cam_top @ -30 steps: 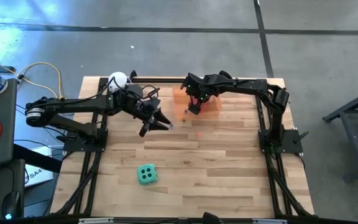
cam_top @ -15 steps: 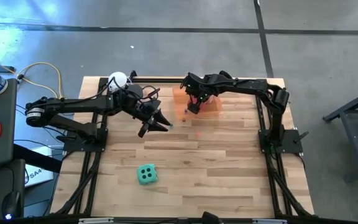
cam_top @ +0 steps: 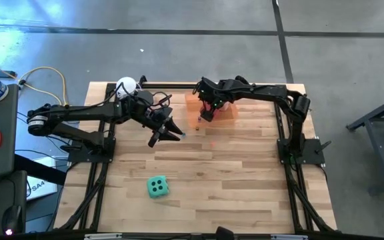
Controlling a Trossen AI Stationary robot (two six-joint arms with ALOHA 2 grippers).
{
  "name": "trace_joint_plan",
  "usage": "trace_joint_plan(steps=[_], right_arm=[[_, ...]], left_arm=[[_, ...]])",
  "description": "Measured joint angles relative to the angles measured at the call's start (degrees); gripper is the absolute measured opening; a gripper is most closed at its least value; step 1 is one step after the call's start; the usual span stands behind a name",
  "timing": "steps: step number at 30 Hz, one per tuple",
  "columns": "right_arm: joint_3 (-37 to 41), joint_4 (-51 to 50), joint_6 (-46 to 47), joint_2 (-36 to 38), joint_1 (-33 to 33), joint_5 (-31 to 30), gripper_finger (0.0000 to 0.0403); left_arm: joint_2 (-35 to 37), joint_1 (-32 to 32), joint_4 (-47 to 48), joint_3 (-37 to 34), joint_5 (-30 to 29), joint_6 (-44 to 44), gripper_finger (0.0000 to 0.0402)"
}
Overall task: Pick & Place Dice
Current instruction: Put the large red dice into the orange bin
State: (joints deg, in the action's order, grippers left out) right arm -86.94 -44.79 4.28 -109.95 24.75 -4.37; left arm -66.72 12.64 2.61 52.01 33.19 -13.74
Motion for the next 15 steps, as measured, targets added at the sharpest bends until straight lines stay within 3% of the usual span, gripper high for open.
trace_joint_plan(steps=[15], right_arm=[[0.0,-1.71,1.88,0.0,0.0,-3.5,0.04]], left_arm=[[0.0,0.0,0.04,0.0,-0.01,0.35,0.0151]])
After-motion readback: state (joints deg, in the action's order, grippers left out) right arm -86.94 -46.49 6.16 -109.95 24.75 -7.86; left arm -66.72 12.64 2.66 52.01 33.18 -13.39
